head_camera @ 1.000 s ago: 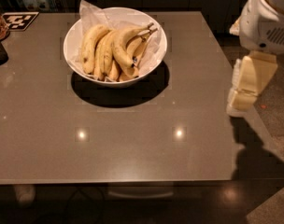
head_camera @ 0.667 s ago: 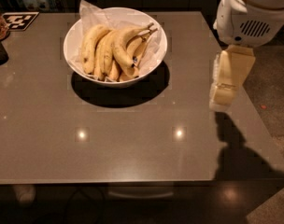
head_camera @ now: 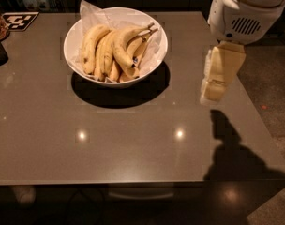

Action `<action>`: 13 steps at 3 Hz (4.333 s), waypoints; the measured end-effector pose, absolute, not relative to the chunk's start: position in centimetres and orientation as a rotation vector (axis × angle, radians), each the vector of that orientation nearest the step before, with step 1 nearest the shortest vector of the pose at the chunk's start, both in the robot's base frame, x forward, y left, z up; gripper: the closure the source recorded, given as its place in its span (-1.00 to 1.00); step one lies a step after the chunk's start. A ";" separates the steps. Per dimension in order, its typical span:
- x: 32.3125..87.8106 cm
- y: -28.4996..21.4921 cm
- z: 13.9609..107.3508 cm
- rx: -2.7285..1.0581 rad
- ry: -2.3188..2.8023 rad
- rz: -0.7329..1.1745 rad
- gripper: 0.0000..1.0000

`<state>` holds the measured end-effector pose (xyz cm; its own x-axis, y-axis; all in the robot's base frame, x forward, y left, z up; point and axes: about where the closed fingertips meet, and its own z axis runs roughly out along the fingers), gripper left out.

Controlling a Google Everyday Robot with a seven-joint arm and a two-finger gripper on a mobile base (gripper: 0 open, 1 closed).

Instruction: Pick banana from white bowl

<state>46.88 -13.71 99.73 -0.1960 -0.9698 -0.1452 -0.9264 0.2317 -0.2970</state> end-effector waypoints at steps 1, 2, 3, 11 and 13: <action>49.8 -11.7 100.2 -1.714 2.266 -0.227 -1.00; 54.5 -8.8 100.5 -1.574 2.376 -0.231 -1.00; 55.8 -7.0 101.0 -1.515 2.364 -0.207 -1.00; 62.2 4.5 98.6 -1.377 2.492 0.059 -0.37; 63.3 4.8 96.6 -1.368 2.541 0.130 -0.42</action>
Offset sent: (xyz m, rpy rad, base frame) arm 0.1018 0.0676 -0.0027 -0.0597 0.1825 -0.3958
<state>63.28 4.77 96.65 -0.5268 -0.8087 -0.2617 -0.8312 0.5546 -0.0406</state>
